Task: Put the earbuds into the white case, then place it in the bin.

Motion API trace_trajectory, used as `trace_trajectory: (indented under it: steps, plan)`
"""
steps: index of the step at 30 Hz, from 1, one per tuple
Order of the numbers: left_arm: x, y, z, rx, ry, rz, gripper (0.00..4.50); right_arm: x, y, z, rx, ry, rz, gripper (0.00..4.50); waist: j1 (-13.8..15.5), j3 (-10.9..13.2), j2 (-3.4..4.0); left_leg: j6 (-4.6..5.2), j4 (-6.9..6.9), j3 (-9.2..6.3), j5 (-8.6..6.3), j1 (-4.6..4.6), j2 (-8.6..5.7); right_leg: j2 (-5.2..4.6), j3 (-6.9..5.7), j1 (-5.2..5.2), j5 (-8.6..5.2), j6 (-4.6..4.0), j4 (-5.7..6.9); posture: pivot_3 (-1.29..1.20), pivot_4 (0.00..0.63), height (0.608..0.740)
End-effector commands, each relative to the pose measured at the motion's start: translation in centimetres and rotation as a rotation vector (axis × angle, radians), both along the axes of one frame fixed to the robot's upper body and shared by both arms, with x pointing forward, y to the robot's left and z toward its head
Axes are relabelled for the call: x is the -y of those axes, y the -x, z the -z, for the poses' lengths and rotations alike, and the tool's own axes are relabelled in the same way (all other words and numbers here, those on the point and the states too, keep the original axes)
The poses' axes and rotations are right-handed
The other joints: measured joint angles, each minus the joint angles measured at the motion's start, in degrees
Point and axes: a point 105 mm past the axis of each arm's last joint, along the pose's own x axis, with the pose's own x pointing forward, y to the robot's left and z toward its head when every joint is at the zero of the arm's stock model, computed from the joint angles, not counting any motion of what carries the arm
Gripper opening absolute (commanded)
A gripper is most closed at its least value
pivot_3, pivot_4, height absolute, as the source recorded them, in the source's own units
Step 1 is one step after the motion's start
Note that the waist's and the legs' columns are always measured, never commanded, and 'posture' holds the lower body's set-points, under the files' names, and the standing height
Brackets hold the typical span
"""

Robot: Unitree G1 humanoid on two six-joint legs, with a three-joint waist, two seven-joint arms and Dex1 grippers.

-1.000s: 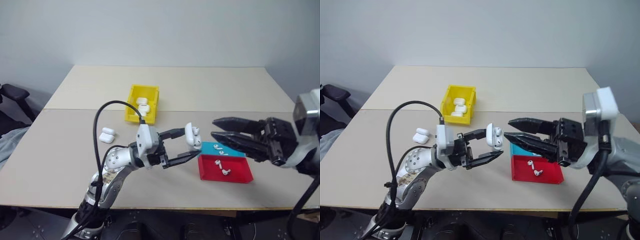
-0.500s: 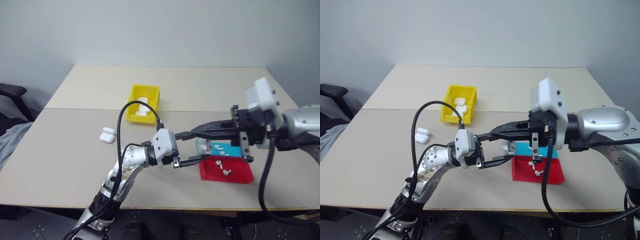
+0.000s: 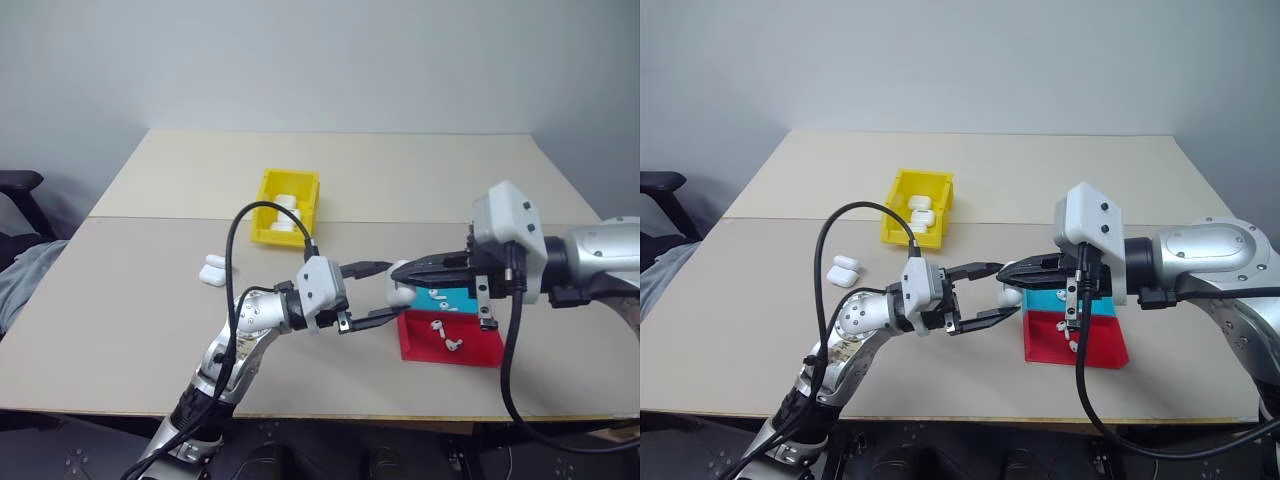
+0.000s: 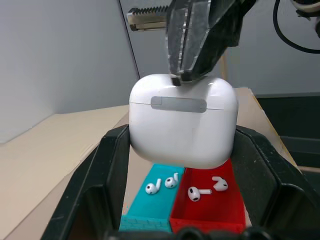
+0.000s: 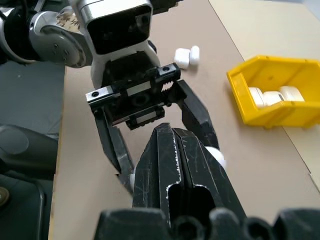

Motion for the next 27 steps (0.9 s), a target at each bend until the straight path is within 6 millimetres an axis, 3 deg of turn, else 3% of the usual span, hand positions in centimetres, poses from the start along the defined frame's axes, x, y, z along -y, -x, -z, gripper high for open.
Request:
trace_trajectory:
  steps: [1,7,10,13,19,23,27]
  plan:
    - [-0.4,0.2,-1.8,0.053,0.055,-0.010,2.72,0.2,0.1,-2.1,0.086,-0.042,0.021,0.01,0.0,0.0,0.00,0.00,0.00,0.00,0.00,0.00,0.00,0.00,0.00,0.00,0.00,0.00,0.00,0.00,0.150,0.740]
    - [-1.5,-1.7,-2.8,0.077,0.084,-0.119,2.72,1.0,-0.8,-3.6,0.139,-0.122,0.094,0.01,0.0,0.0,0.00,0.00,0.00,0.00,0.00,0.00,-0.01,0.00,-0.01,0.01,0.00,0.00,0.01,0.00,0.150,0.740]
    - [-2.7,-3.6,-4.3,0.103,0.135,-0.229,2.72,2.0,-1.5,-5.4,0.178,-0.232,0.163,0.01,0.1,0.0,0.00,0.00,0.01,0.00,0.00,0.00,-0.01,0.00,-0.01,0.01,0.00,0.00,0.02,0.00,0.150,0.740]
    - [-3.9,-5.6,-6.3,0.134,0.217,-0.346,2.72,2.8,-2.1,-5.8,0.198,-0.285,0.226,0.01,0.1,0.0,-0.01,0.00,0.01,0.01,0.00,0.00,-0.02,0.00,-0.03,0.02,0.01,0.01,0.01,0.00,0.150,0.740]
    - [-5.6,-11.9,-8.5,0.182,0.211,-0.706,2.72,3.0,-2.8,-4.3,0.179,-0.303,0.307,0.01,0.4,0.0,-0.03,0.00,0.03,0.14,0.01,-0.02,-0.05,-0.01,-0.05,0.05,0.04,0.06,-0.01,0.00,0.150,0.740]
    - [-6.5,-16.0,-8.2,0.139,0.097,-0.947,2.72,2.7,-2.9,-3.0,0.158,-0.284,0.328,0.01,0.4,0.0,-0.06,0.00,0.02,0.24,0.00,-0.09,-0.06,-0.01,-0.06,0.00,0.04,0.07,-0.05,0.00,0.150,0.740]
    - [-7.7,-18.6,-7.8,0.111,0.043,-1.081,2.72,2.9,-2.9,-2.2,0.137,-0.273,0.351,0.01,0.2,0.1,-0.09,0.00,0.02,0.30,0.01,-0.23,-0.06,-0.01,-0.11,-0.10,0.05,0.10,-0.09,0.00,0.150,0.740]
